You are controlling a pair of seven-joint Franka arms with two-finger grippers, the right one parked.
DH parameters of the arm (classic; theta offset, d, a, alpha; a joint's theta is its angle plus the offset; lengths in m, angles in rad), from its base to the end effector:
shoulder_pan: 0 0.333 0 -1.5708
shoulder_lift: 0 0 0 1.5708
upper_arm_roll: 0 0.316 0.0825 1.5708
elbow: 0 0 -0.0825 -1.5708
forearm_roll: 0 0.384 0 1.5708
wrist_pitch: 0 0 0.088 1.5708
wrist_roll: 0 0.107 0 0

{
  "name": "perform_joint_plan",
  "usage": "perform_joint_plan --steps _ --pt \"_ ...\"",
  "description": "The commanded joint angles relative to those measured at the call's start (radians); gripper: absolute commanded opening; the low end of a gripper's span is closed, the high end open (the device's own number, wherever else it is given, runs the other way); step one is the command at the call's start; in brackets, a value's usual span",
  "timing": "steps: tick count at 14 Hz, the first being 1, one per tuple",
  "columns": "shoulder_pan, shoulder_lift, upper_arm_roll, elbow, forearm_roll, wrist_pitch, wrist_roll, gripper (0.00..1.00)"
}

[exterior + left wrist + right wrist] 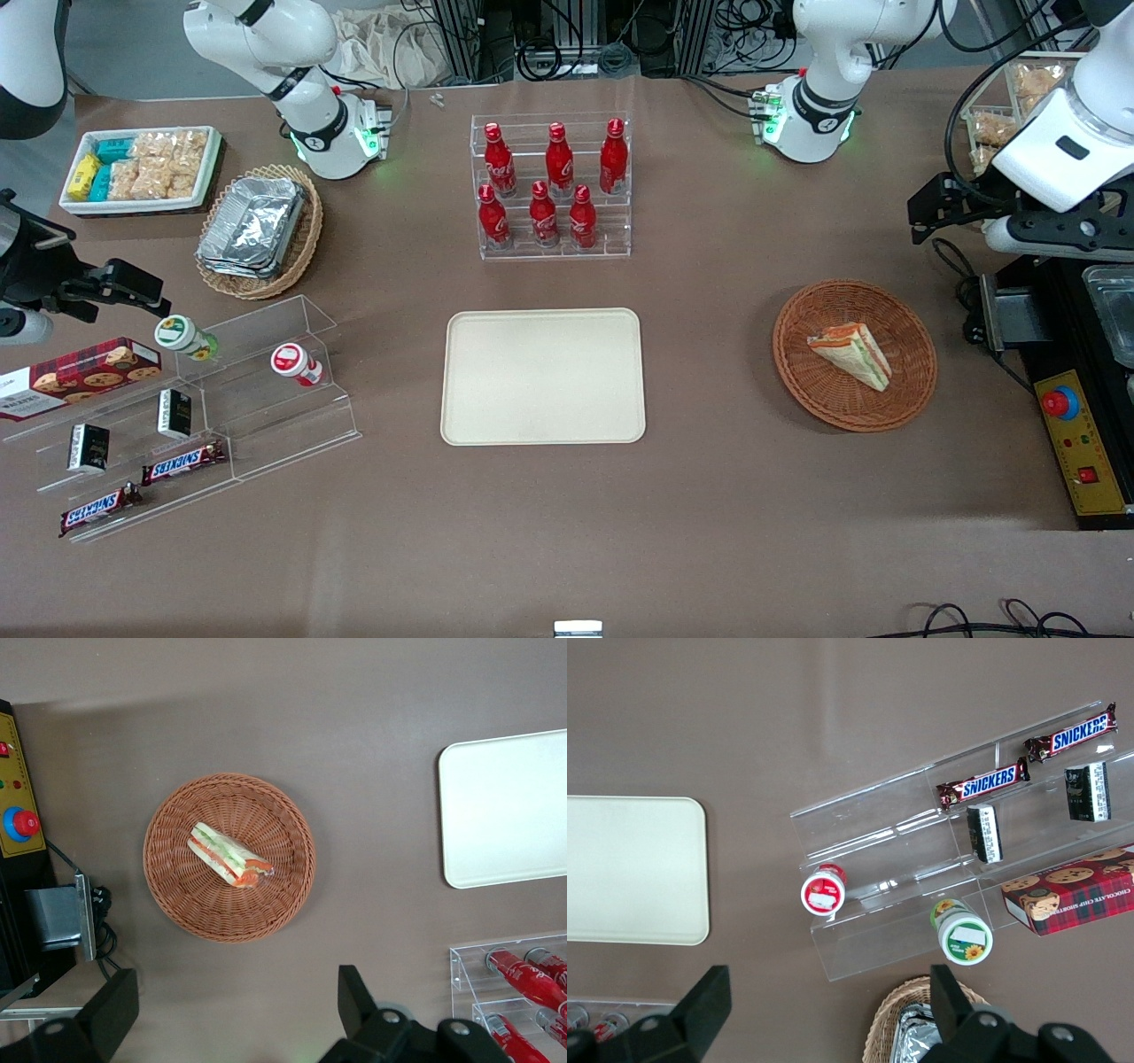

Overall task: Place sandwich from basket to tray
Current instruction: 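Move the left gripper down over the wrapped sandwich in the wicker basket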

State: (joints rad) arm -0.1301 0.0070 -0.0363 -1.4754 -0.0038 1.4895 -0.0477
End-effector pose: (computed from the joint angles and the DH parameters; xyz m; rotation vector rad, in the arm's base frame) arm 0.5410 -0.0912 0.6581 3.1313 -0.1866 0.0104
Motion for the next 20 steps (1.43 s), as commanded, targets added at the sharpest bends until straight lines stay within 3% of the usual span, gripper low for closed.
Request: perform_joint_plan --steps 1,5,8,15,20 --pt "-0.014 -0.018 0.013 -0.008 -0.013 0.012 -0.026 1.00" --pt "-0.010 0.004 0.016 -0.020 0.001 0.005 -0.030 1.00" --pt "0.018 0.042 0.018 -0.078 0.005 0.026 -0.168 1.00" --pt "0.020 0.065 0.065 -0.431 0.002 0.331 -0.654 1.00" --pt "0.020 0.110 0.090 -0.666 0.001 0.630 -0.794 1.00"
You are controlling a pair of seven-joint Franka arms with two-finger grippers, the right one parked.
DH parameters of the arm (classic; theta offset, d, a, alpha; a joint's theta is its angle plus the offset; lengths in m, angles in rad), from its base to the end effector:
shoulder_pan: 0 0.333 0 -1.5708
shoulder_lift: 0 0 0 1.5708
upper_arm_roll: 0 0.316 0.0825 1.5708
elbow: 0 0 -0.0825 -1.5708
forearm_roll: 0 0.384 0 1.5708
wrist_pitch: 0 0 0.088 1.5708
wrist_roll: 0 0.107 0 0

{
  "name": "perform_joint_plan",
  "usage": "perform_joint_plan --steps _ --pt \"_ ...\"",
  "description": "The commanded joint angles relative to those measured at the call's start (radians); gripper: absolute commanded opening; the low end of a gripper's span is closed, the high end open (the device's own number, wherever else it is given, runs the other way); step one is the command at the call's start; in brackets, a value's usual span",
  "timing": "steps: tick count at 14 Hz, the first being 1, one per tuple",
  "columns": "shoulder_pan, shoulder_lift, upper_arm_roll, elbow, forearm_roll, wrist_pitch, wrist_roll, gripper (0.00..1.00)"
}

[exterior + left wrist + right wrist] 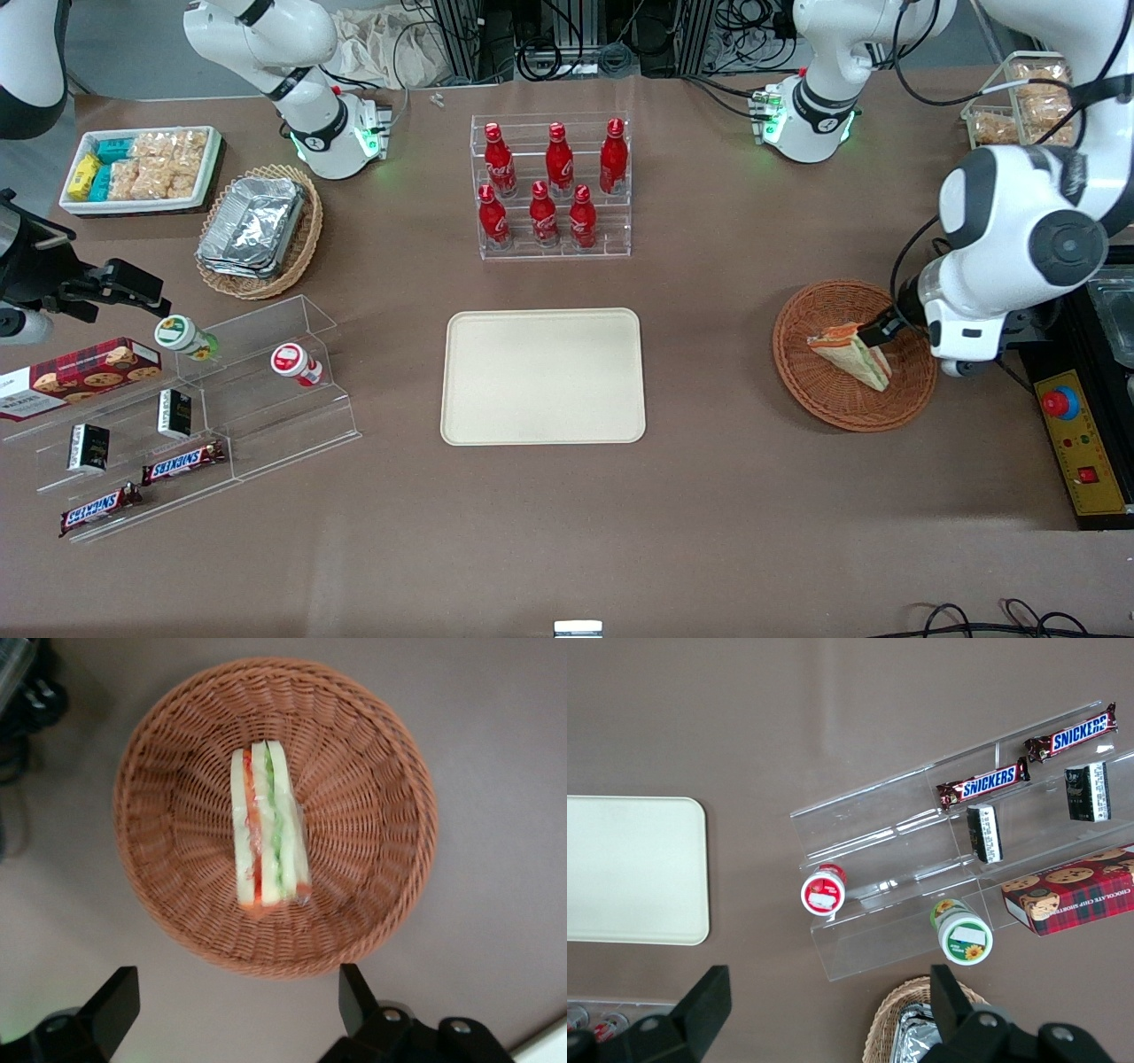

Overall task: Place sandwich from basket to tray
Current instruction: 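Move the left gripper down over the wrapped sandwich in the wicker basket, then close the left gripper on the sandwich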

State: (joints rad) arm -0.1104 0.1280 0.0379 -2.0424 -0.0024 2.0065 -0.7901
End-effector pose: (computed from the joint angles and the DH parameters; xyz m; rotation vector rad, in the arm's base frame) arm 0.5536 -0.0407 0.3674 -2.8666 -1.0772 0.2266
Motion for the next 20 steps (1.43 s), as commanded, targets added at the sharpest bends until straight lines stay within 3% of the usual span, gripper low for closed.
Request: perform_joint_plan --steps 1,9,10,11,12,13,15,17,20 --pt "0.000 0.005 0.016 -0.131 -0.001 0.173 -0.057 1.00" --pt "-0.005 0.200 0.016 -0.153 0.001 0.416 -0.173 0.99" --pt "-0.005 0.202 0.016 -0.147 -0.008 0.422 -0.187 0.73" --pt "-0.003 0.203 0.016 -0.144 -0.007 0.422 -0.211 0.38" --pt "-0.003 0.200 0.016 -0.144 -0.007 0.422 -0.216 0.15" --pt "-0.005 0.191 0.016 -0.144 -0.002 0.420 -0.216 0.02" --pt "-0.006 0.122 0.013 -0.144 -0.002 0.396 -0.213 0.00" --pt "-0.011 0.037 0.010 -0.095 -0.001 0.222 -0.198 0.00" --pt "-0.018 0.015 -0.073 0.165 0.001 -0.119 -0.195 0.00"
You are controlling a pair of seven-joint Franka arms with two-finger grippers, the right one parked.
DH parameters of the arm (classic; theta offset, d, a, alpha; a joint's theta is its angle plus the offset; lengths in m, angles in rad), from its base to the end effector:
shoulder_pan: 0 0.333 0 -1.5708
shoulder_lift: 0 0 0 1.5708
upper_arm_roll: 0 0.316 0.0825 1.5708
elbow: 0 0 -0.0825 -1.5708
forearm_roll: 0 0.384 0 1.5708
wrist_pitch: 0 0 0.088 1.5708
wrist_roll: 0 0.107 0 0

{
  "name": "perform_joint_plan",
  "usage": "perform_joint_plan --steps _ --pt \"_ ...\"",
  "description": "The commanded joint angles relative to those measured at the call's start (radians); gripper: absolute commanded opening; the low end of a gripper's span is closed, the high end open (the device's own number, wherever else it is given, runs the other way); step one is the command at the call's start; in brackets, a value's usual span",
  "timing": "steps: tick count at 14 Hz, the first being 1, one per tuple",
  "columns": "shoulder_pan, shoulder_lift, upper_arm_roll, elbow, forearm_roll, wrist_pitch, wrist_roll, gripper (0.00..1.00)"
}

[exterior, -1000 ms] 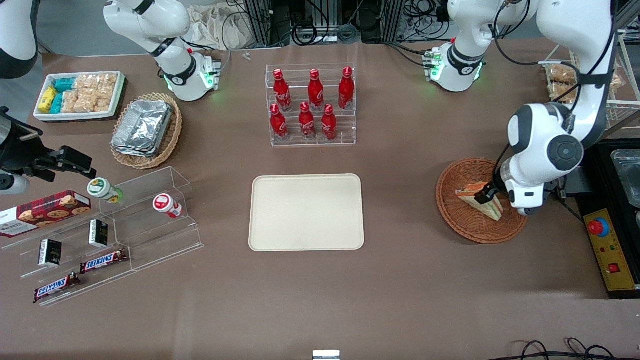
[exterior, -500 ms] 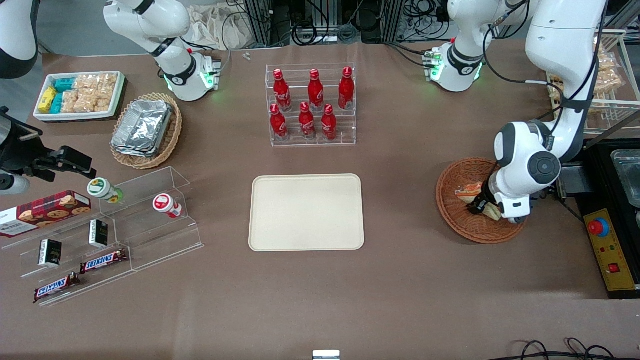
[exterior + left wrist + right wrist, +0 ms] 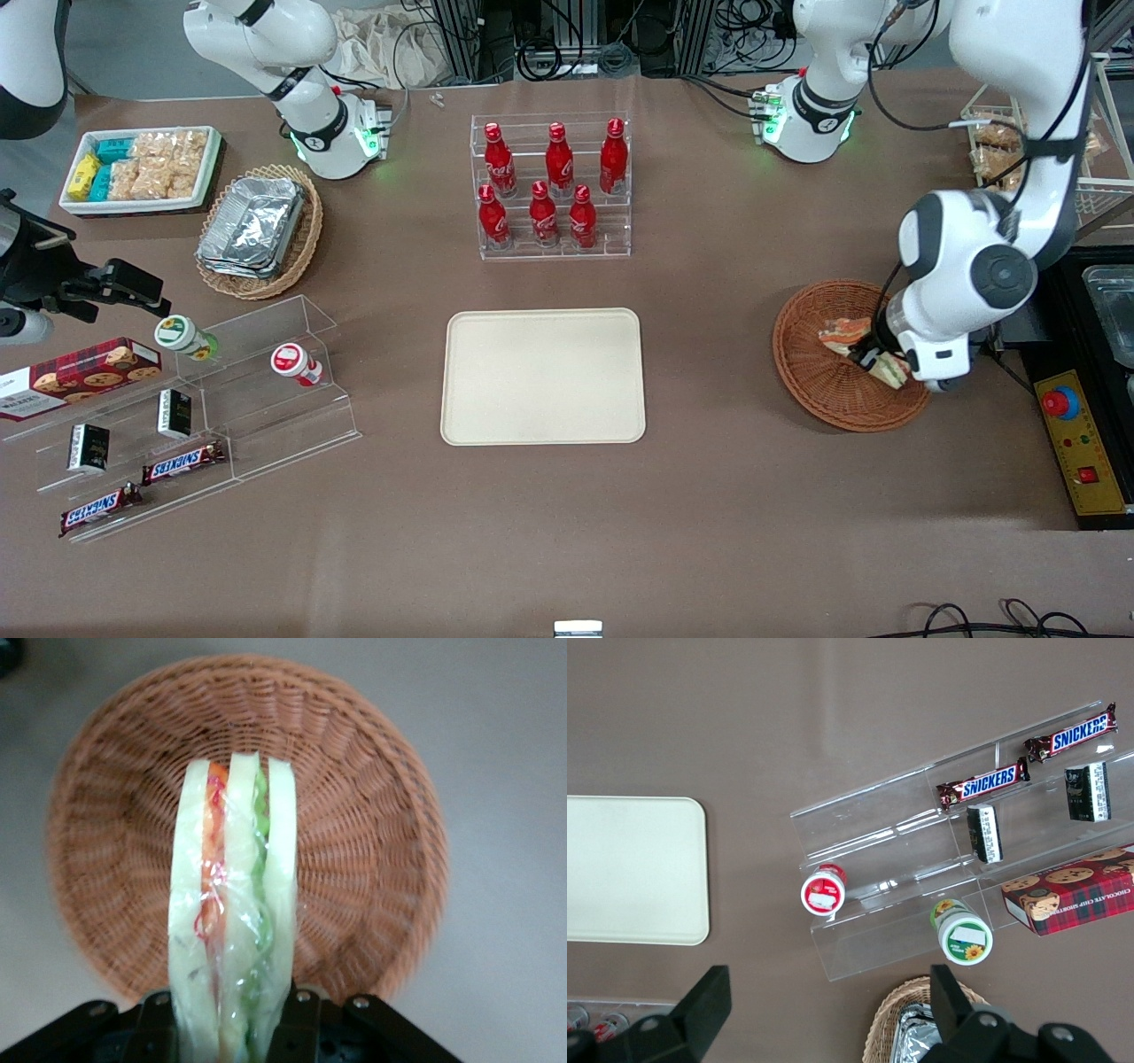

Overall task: Place sandwich from basket to tray
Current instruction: 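Lift the sandwich and carry it toward the cream tray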

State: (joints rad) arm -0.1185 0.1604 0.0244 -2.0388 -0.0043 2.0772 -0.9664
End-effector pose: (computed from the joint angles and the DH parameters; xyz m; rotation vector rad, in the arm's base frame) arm 0.5628 -0.0536 0.3559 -2.7861 -1.3024 0.1617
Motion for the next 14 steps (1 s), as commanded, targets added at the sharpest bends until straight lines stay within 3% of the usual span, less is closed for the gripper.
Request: perform_joint_plan --steps 1,4,8,12,14 --pt "-0.009 0.001 -0.096 0.278 0.001 -0.307 -0.015 0.00" --pt "-0.010 0.025 -0.248 0.411 -0.017 -0.399 0.021 0.00" --pt "-0.030 0.155 -0.506 0.454 -0.003 -0.318 0.070 0.00" --pt "-0.188 0.391 -0.521 0.595 0.150 -0.298 0.228 0.00" --pt "-0.219 0.447 -0.521 0.595 0.239 -0.208 0.206 0.00"
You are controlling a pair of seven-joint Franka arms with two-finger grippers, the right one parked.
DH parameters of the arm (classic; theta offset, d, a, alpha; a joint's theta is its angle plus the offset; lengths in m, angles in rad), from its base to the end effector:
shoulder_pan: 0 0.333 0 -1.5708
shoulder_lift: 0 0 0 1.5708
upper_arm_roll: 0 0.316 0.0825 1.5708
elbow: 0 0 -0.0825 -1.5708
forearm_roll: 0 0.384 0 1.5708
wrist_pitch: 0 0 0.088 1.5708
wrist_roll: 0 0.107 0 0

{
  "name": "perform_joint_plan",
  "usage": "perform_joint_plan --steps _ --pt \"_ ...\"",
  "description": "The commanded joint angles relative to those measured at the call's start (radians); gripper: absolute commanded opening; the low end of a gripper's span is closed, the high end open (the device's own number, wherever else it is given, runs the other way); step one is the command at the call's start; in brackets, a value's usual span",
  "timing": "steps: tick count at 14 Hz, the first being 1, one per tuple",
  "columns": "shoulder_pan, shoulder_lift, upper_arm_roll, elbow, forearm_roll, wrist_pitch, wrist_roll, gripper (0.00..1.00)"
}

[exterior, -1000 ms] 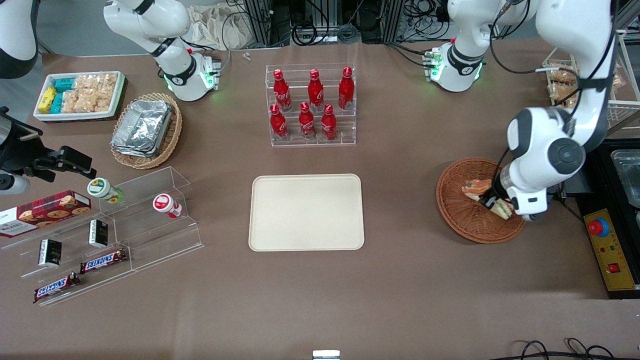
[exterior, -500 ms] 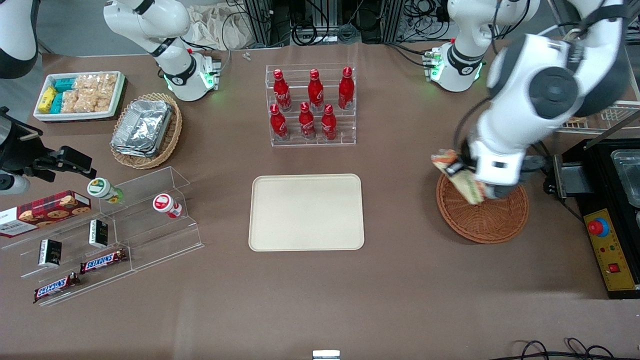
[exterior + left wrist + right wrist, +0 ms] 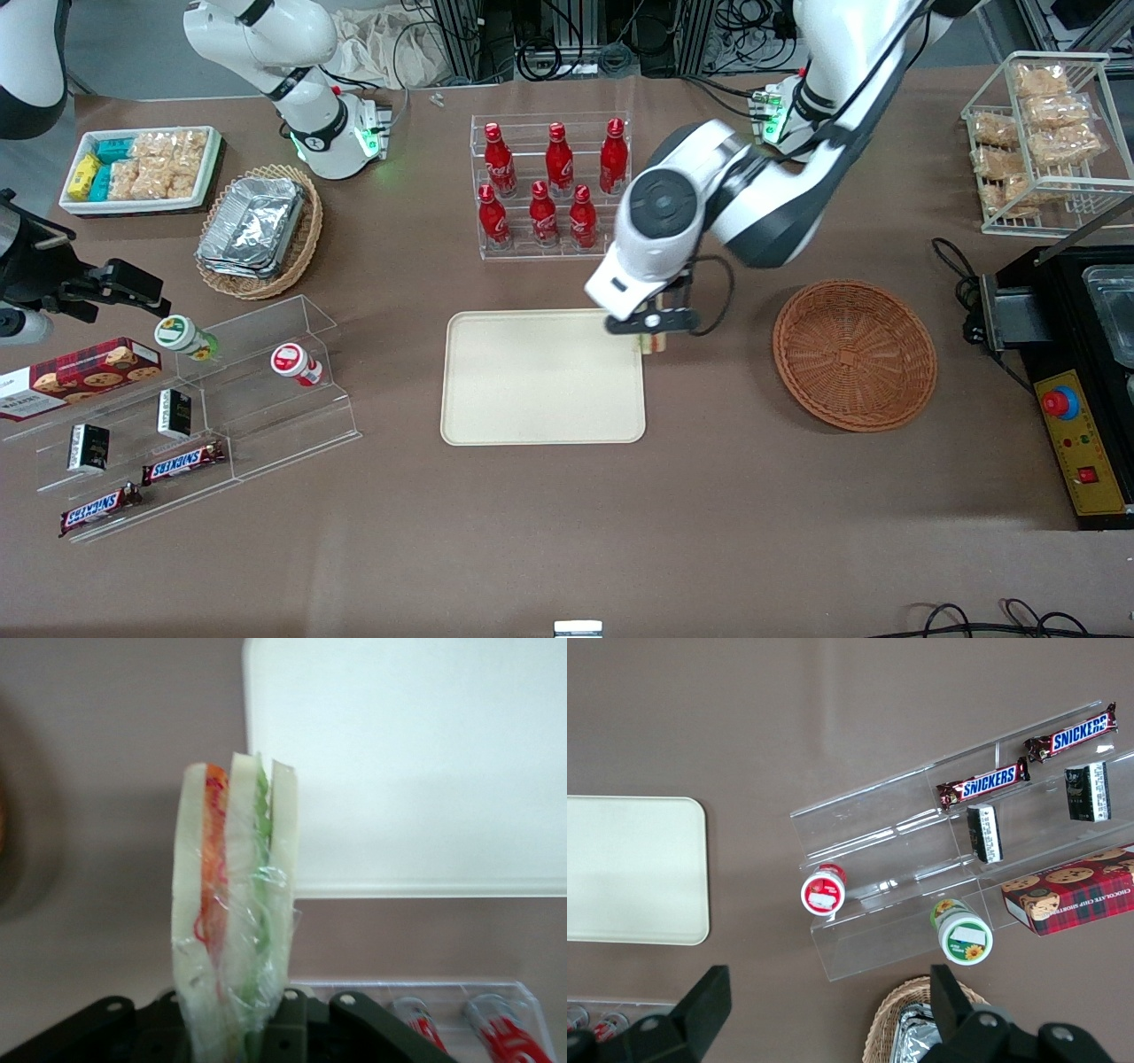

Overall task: Place sandwich from basket to tray
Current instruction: 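Lower the sandwich onto the cream tray and open the left gripper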

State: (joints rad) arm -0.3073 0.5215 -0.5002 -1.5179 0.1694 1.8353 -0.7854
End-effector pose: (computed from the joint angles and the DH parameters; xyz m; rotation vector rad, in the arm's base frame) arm 0.5087 -0.4401 0.3766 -3.0915 0.0596 0.2444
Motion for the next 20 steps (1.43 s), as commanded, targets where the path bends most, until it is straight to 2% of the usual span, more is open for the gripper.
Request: perform_joint_plan --steps 1,5,8,10,11,13,17,20 --pt "-0.032 0.115 0.005 0.071 0.071 0.083 0.023 0.00" --pt "-0.026 0.239 0.008 0.073 0.093 0.206 0.028 0.00" --pt "-0.027 0.301 0.011 0.067 0.192 0.271 -0.049 0.00" --pt "-0.026 0.308 0.011 0.065 0.216 0.272 -0.066 0.02" --pt "-0.026 0.317 0.008 0.067 0.216 0.272 -0.060 0.22" --pt "-0.024 0.327 0.011 0.065 0.219 0.283 -0.055 1.00" --pt "0.002 0.298 0.008 0.067 0.216 0.282 -0.051 1.00" --pt "0.011 0.149 0.006 0.071 0.200 0.132 -0.051 1.00"
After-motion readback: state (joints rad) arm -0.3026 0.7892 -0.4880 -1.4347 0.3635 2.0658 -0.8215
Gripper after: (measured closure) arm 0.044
